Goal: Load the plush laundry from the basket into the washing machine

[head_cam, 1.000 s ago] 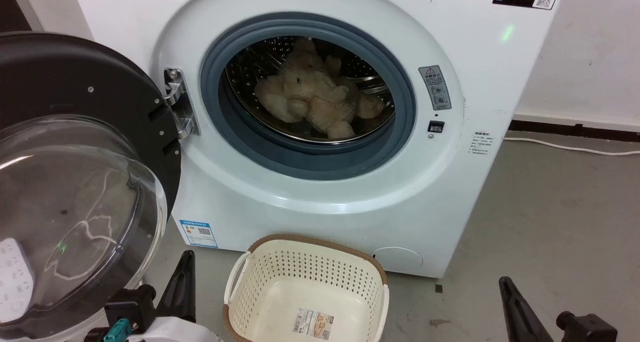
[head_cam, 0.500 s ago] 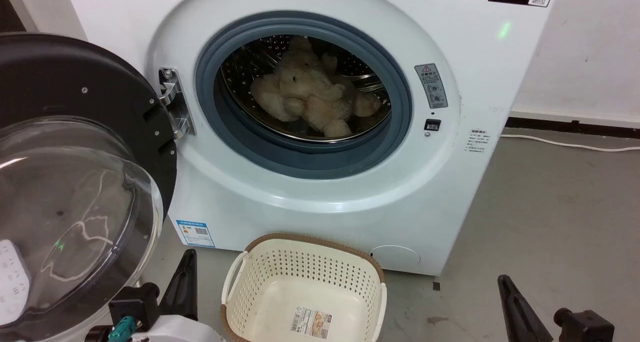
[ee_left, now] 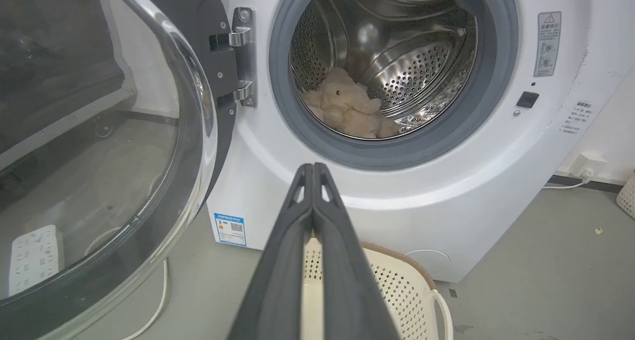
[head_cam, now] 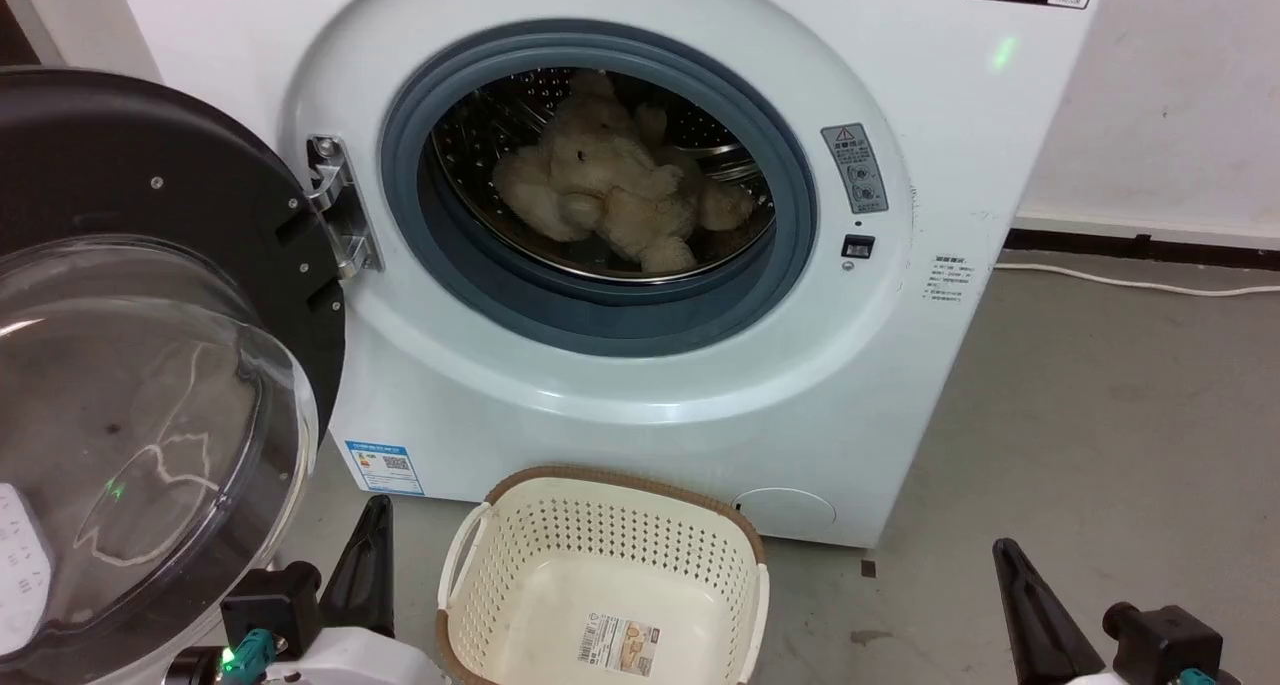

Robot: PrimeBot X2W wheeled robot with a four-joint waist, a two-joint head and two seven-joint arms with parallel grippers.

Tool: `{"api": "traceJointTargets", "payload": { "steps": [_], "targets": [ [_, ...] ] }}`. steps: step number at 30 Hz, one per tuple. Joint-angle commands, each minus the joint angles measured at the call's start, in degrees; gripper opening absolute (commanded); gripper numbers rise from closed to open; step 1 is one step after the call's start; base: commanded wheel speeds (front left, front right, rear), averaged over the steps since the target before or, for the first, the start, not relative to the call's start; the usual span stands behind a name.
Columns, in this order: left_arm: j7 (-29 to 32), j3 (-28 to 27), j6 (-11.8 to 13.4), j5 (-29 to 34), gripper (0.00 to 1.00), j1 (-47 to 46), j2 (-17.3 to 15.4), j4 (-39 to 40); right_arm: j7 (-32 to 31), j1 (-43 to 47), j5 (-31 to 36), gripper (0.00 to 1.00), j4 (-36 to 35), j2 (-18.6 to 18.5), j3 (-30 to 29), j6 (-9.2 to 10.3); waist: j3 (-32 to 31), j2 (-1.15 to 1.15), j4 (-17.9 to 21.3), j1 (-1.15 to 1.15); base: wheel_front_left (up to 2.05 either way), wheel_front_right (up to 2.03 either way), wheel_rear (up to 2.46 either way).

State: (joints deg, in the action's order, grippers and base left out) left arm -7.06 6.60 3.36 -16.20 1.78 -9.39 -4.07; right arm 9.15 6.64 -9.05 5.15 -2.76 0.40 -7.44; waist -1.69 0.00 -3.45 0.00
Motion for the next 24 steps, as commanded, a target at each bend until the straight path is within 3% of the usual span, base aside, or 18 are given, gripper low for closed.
{"api": "traceJointTargets", "payload": {
  "steps": [1,24],
  "targets": [
    [0.2,-0.3,-0.3,0.8,0.0,-0.5,0.4,0.5,-0.3,-1.2,0.5,0.0,-0.4,0.0,0.0,-0.01,0.0,0.0,0.1,0.0,0.0,0.0,0.0],
    [1.9,-1.9,-1.1,4.6,0.0,-0.8,1.9,1.4,-2.5,-2.5,2.6,0.0,-1.6,-0.1,-0.1,-0.02,0.4,0.0,0.9,0.0,0.0,0.0,0.0]
  ]
}}
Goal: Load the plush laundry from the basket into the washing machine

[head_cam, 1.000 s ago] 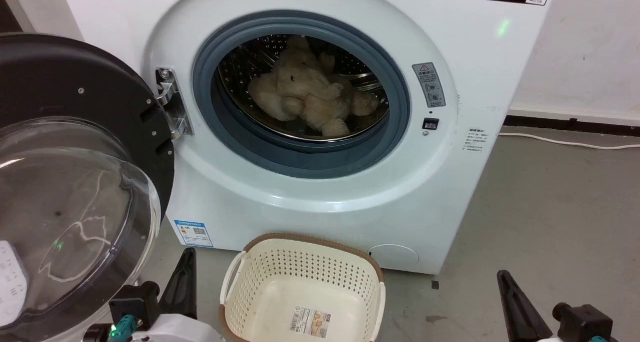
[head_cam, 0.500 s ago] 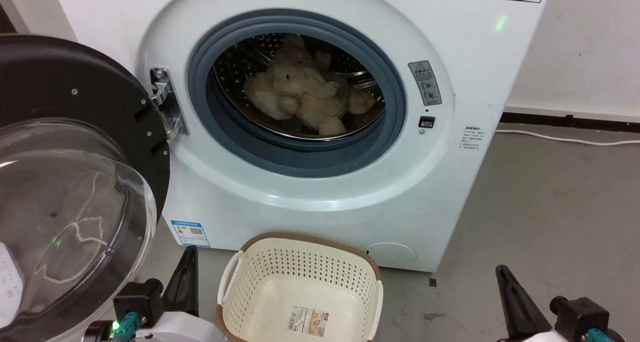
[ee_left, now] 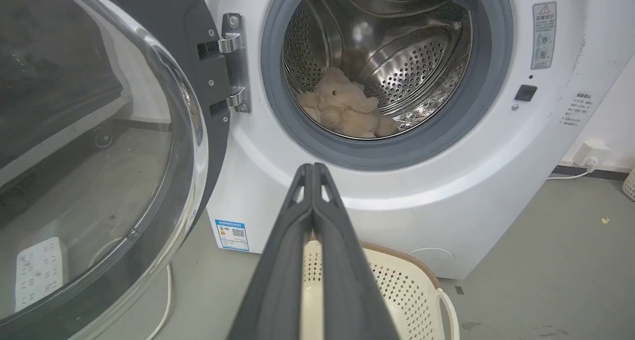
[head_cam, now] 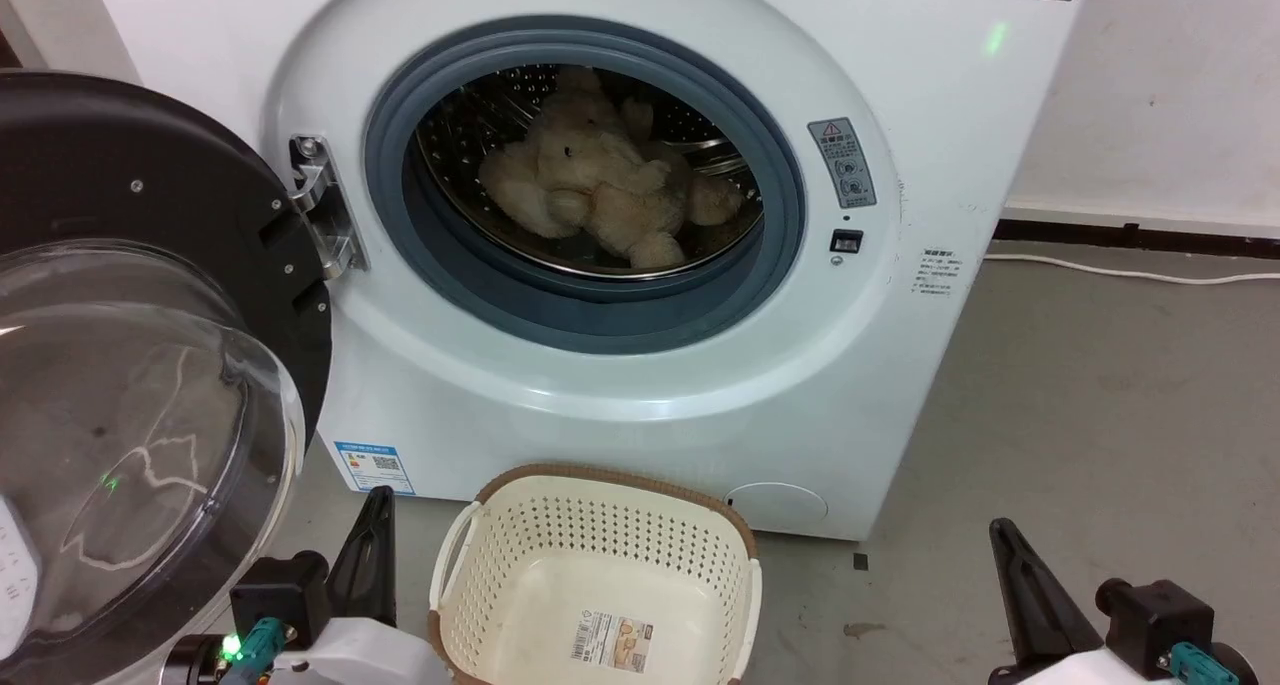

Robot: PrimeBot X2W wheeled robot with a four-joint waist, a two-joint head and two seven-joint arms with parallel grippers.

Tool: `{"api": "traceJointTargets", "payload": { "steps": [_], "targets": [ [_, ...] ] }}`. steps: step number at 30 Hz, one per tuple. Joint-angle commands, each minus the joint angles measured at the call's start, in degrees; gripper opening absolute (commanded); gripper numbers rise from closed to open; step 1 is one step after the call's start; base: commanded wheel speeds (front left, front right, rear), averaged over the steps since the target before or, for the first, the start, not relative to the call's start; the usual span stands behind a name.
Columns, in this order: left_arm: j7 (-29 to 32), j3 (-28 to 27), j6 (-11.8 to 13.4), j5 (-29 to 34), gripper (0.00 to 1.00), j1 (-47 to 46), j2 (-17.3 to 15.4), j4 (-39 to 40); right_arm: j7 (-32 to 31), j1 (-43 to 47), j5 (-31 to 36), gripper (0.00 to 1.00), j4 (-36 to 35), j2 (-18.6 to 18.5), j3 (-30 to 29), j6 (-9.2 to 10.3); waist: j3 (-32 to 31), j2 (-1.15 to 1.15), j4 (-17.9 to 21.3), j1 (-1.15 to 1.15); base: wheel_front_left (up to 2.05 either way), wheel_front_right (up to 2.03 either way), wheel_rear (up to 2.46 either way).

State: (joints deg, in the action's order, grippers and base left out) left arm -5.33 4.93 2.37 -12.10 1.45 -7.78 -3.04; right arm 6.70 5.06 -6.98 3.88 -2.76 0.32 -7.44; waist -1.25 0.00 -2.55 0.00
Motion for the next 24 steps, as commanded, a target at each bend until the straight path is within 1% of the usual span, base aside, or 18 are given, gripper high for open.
{"api": "traceJointTargets", "payload": {
  "steps": [1,24],
  "targets": [
    [0.3,-0.3,-0.1,0.7,0.0,-0.5,0.4,0.4,-0.2,-1.0,0.6,0.0,-0.4,-0.1,-0.1,-0.02,0.0,0.0,0.0,0.0,0.0,0.0,0.0],
    [2.0,-1.9,-0.9,4.6,0.0,-0.8,1.9,1.3,-2.4,-2.4,2.8,0.0,-1.6,-0.1,-0.2,-0.03,0.4,0.0,0.9,0.0,0.0,0.0,0.0]
  ]
}}
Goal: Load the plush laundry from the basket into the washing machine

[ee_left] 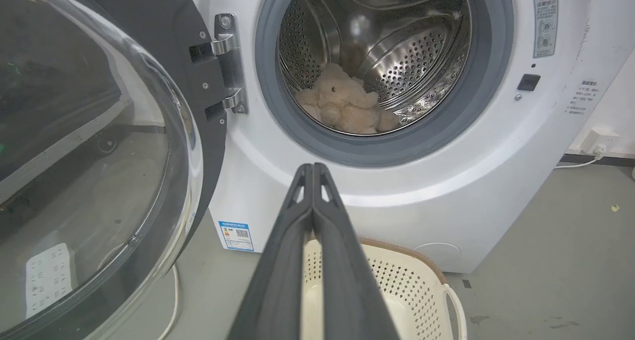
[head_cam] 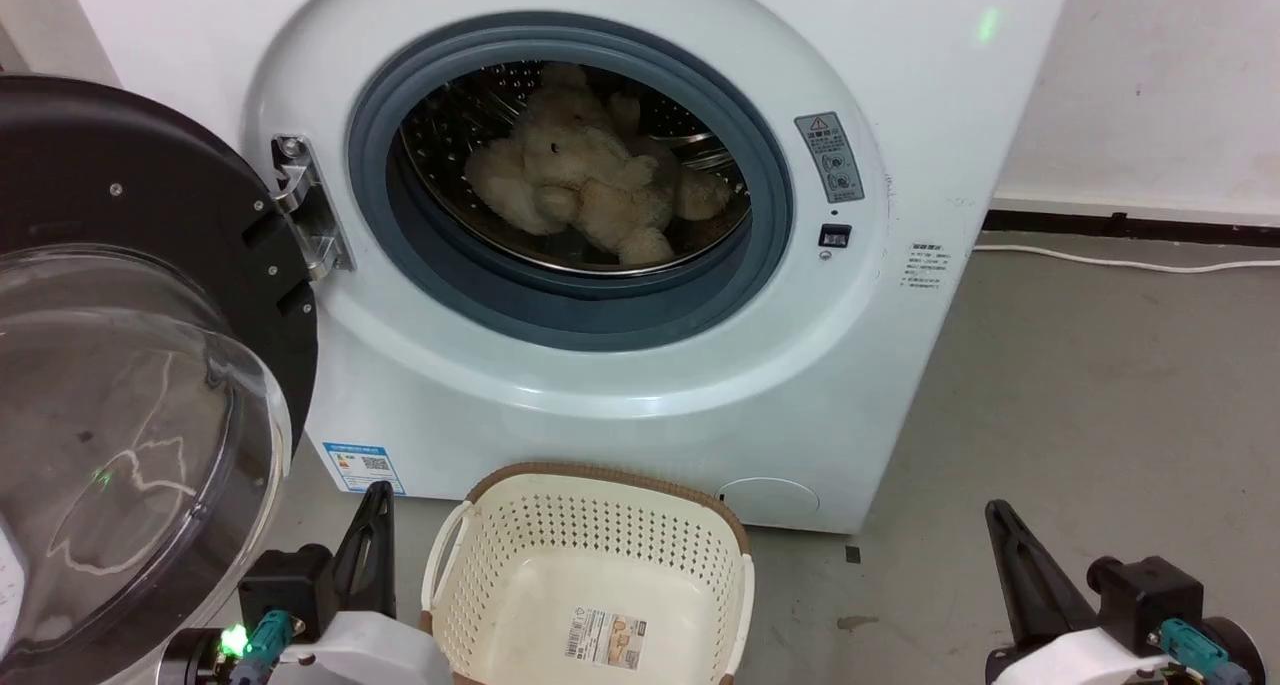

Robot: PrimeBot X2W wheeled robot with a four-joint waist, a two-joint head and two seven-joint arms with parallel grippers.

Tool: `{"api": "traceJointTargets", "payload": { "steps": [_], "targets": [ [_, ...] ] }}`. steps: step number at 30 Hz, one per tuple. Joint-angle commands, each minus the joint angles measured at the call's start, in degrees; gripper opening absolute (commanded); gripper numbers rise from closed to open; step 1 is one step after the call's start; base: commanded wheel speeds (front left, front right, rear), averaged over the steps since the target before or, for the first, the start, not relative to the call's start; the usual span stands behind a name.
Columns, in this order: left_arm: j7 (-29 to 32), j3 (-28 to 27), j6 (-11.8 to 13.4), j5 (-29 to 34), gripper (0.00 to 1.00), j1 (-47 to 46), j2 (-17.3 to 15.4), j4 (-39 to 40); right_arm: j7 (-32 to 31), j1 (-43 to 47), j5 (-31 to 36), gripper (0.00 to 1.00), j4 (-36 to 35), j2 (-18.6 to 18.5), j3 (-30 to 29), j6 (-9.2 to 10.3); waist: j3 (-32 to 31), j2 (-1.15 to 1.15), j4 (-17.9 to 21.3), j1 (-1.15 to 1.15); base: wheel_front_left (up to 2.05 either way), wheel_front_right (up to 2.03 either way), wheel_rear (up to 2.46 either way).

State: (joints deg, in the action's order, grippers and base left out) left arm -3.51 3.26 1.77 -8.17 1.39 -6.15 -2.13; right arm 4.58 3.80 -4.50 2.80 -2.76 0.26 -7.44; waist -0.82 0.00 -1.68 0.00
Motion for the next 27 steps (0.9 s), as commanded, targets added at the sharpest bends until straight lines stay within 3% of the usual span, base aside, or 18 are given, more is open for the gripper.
{"api": "traceJointTargets", "payload": {
  "steps": [1,27],
  "targets": [
    [0.3,-0.3,-0.4,0.9,0.0,-0.8,0.4,0.4,-0.4,-1.2,0.4,0.0,-0.6,-0.1,-0.1,-0.03,0.0,0.0,0.1,0.0,0.0,0.0,0.0],
    [2.3,-2.1,-1.2,5.4,0.0,-1.2,2.2,1.5,-3.0,-2.8,3.0,0.0,-2.0,-0.1,-0.2,-0.04,0.5,0.0,1.1,0.0,0.0,0.0,0.0]
  ]
}}
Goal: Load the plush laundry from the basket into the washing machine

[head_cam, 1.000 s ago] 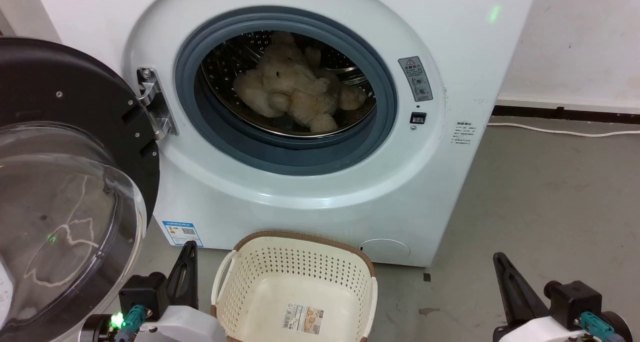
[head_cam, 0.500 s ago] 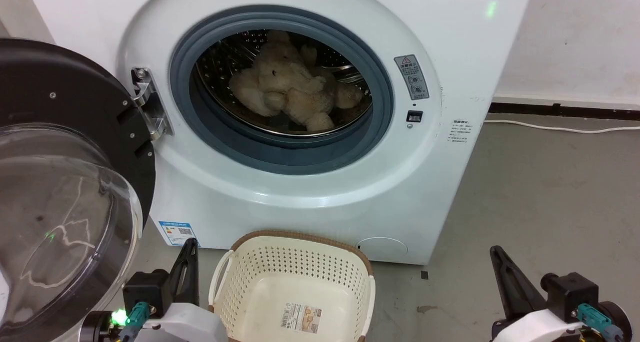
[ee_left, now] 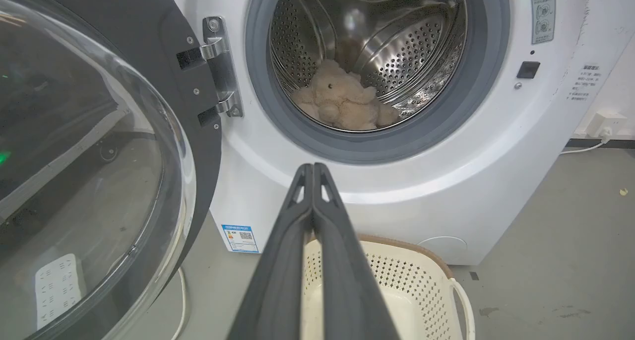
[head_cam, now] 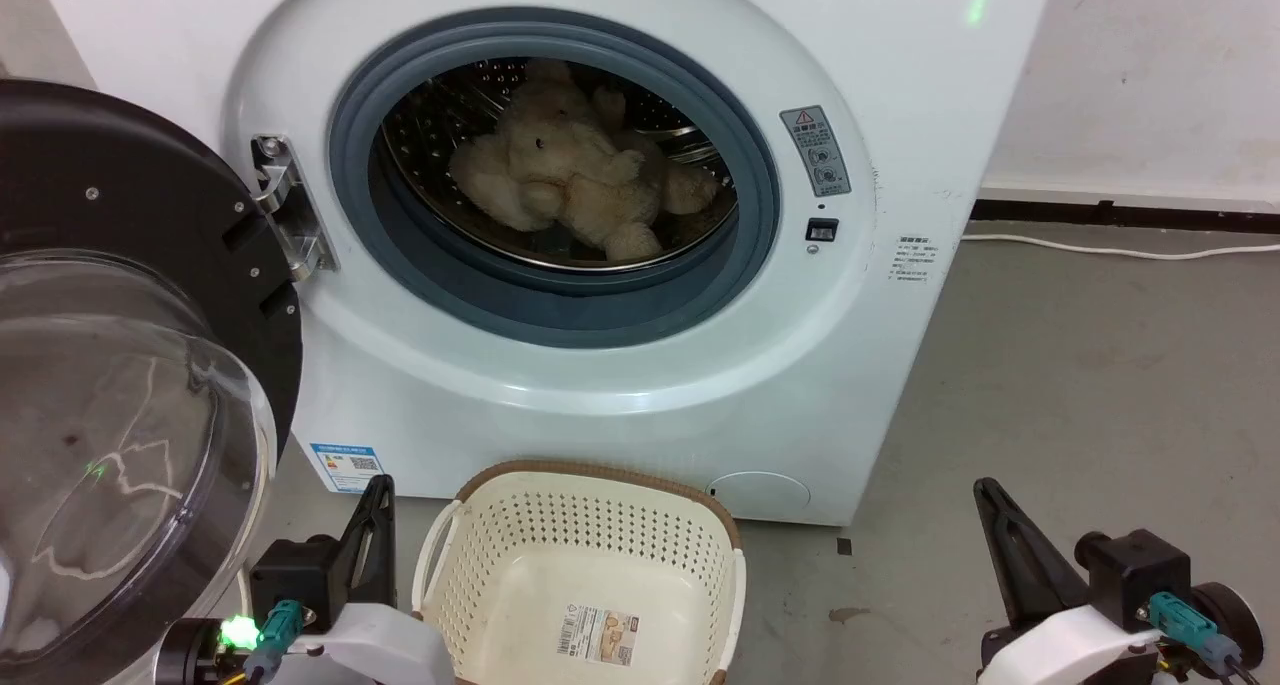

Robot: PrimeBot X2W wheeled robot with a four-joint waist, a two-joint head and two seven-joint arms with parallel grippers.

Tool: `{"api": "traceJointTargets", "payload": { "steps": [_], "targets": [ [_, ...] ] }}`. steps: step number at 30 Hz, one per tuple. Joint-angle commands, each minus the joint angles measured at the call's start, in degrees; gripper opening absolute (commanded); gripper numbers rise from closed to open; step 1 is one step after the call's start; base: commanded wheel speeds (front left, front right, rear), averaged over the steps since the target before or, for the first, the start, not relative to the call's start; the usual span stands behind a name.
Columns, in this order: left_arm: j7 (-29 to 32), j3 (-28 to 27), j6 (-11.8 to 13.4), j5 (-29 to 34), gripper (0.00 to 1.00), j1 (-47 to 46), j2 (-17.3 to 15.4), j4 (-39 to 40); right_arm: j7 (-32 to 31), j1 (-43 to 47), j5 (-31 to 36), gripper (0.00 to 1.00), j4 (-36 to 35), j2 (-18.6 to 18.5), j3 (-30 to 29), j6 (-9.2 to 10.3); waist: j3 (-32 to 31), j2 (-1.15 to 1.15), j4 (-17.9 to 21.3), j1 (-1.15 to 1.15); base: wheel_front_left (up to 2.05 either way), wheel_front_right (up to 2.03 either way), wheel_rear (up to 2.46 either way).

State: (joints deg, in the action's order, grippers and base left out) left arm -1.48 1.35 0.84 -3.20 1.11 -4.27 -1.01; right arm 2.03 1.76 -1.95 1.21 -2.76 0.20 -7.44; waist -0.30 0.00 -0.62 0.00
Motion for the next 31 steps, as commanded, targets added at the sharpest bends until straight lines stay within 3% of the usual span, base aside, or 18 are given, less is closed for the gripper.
{"api": "traceJointTargets", "payload": {
  "steps": [1,31],
  "targets": [
    [0.3,-0.3,-0.3,0.6,0.0,-0.9,0.4,0.4,-0.5,-0.8,0.5,0.0,-0.4,-0.1,-0.1,-0.04,0.0,0.0,0.0,0.0,0.0,0.0,0.0],
    [1.5,-1.3,-0.8,3.2,0.0,-1.1,1.4,1.0,-2.0,-1.8,2.0,0.0,-1.2,-0.1,-0.2,-0.05,0.3,0.0,0.6,0.0,0.0,0.0,0.0]
  ]
}}
